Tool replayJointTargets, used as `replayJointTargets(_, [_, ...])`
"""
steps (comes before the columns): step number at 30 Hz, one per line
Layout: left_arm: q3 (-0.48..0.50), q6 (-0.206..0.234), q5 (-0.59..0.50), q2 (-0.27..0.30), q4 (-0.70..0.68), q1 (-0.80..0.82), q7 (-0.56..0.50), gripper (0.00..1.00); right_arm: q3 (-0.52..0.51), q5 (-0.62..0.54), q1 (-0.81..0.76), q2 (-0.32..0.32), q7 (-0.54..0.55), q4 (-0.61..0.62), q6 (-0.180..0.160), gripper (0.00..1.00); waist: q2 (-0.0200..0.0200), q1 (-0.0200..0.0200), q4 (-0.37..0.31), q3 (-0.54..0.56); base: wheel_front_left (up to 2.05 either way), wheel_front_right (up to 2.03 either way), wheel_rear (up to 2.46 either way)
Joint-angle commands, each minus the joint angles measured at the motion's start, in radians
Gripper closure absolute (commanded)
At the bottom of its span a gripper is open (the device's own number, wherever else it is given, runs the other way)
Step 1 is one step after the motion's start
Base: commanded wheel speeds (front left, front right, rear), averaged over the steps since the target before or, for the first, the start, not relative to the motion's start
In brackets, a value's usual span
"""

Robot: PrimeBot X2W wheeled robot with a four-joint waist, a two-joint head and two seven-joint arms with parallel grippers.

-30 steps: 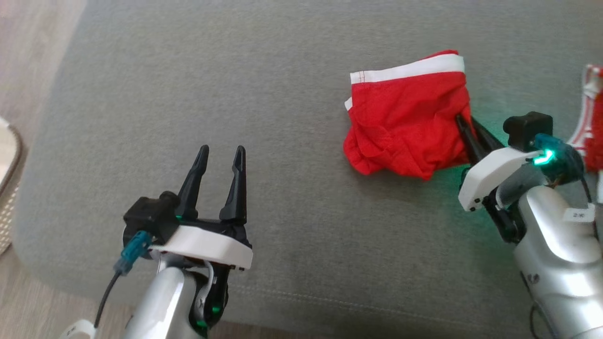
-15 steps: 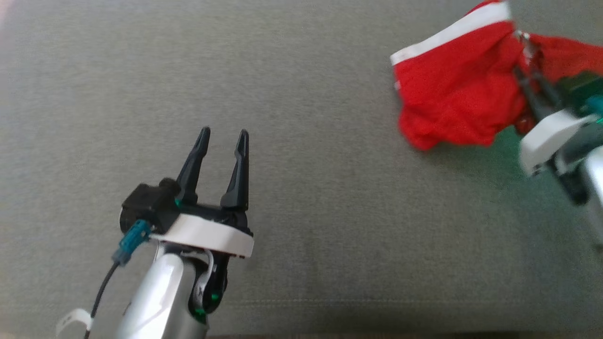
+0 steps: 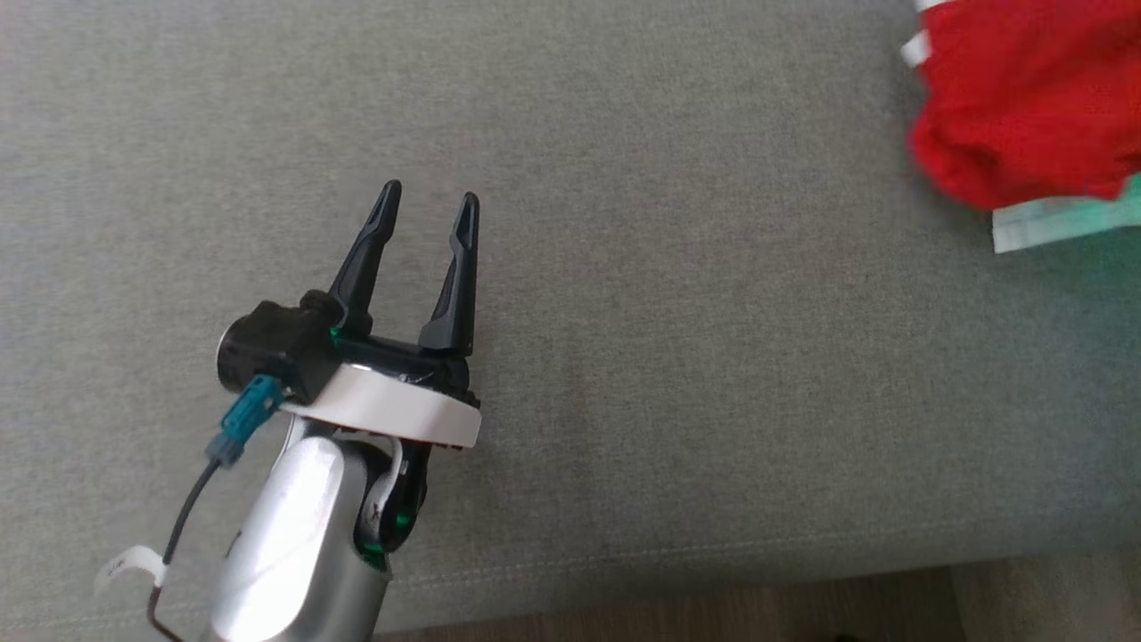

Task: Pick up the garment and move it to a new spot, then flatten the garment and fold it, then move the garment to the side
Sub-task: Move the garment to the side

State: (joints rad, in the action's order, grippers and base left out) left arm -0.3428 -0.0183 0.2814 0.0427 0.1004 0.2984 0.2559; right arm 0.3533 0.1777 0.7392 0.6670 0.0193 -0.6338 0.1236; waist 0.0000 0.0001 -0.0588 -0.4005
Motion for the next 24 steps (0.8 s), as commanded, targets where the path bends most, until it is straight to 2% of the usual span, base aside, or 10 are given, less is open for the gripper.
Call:
replayJointTargets(1, [0.028,-0.005,-0.014,0.008,-0.030,0.024,0.006,0.00,-0.033,-0.013,0.021,0.044,0.007,0.011,0.007,1.00,0.0000,-0.0001,-0.013,-0.017,0.00,0.00,0.00])
replayJointTargets(7, [0.036,-0.014,-0.025,0.008,-0.023,0.032,0.006,0.00,-0.108,-0.036,0.018,0.012,0.045,-0.021,0.007,1.00,0.0000,-0.0001,-0.027,-0.046,0.00,0.00,0.00])
replayJointTargets(8, [0.035,-0.016,-0.026,0.008,-0.021,0.035,0.006,0.00,-0.114,-0.037,0.016,0.006,0.050,-0.025,0.007,0.96,0.0000,-0.0001,-0.027,-0.048,0.00,0.00,0.00])
replayJointTargets(9, [0.035,-0.019,-0.026,0.008,-0.019,0.039,0.006,0.00,-0.122,-0.040,0.014,0.001,0.052,-0.027,0.007,0.53,0.0000,-0.0001,-0.026,-0.050,0.00,0.00,0.00])
replayJointTargets(10, [0.034,-0.021,-0.026,0.008,-0.017,0.044,0.006,0.00,-0.135,-0.040,0.013,-0.005,0.057,-0.032,0.007,0.00,0.0000,-0.0001,-0.025,-0.051,0.00,0.00,0.00])
replayJointTargets(17, [0.045,-0.018,-0.008,0.008,-0.009,0.049,0.006,0.00,-0.216,-0.065,0.007,-0.040,0.059,-0.031,0.007,0.00,0.0000,-0.0001,-0.011,-0.014,0.00,0.00,0.00])
replayJointTargets(24, [0.052,0.000,0.023,0.008,-0.012,0.018,0.006,0.00,-0.303,-0.138,0.009,-0.103,0.037,0.060,0.007,0.00,0.0000,-0.0001,0.019,0.071,0.00,0.00,0.00])
